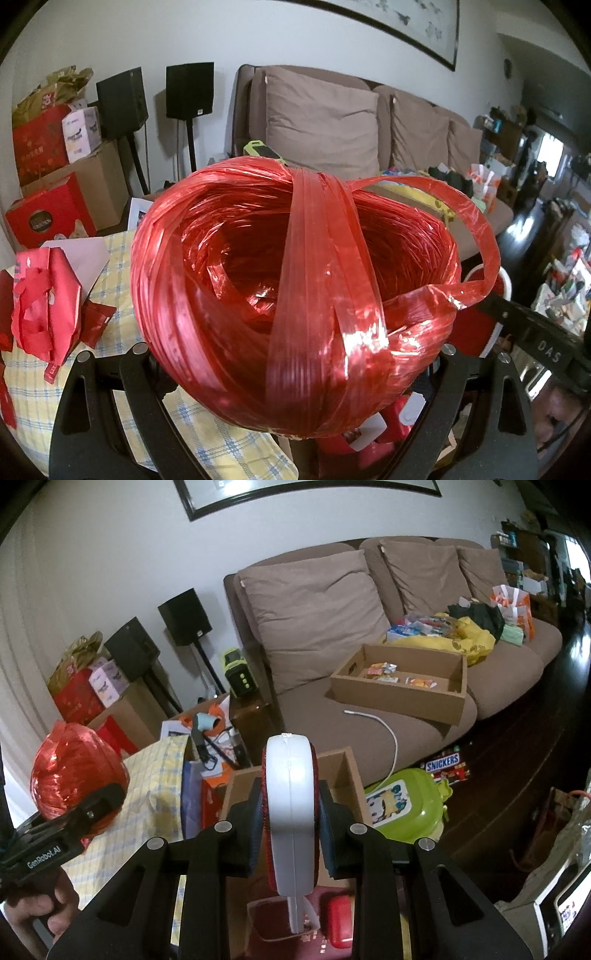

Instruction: Organize objects

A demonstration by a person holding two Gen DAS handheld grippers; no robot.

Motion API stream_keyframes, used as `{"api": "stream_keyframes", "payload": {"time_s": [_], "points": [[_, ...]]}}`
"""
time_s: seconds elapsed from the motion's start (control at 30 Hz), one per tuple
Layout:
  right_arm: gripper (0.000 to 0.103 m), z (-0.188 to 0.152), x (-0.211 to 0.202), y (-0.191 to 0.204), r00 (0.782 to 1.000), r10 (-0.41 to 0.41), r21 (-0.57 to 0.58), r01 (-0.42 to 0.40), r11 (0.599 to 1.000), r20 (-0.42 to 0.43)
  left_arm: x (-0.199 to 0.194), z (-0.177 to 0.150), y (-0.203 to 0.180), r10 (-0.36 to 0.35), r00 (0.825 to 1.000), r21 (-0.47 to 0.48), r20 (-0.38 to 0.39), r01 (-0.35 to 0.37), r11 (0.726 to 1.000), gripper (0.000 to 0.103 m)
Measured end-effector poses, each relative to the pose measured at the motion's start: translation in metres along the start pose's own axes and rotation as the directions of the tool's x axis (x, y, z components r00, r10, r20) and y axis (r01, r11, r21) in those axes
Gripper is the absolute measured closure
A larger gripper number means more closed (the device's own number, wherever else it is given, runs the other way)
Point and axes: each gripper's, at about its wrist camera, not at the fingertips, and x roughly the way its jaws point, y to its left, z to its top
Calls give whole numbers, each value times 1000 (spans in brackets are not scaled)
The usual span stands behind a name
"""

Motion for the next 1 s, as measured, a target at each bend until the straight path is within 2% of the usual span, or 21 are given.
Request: {"api": "stream_keyframes", "payload": {"time_s": [0.43, 1.0], "points": [[78, -9, 16, 7, 998, 0, -28, -1, 1000, -58, 13, -10, -5, -9, 999, 8, -31, 9, 1000, 10], [78, -12, 23, 6, 997, -3, -40, 0, 999, -80, 23, -19, -16, -34, 998, 31, -58, 36, 999, 10]]}}
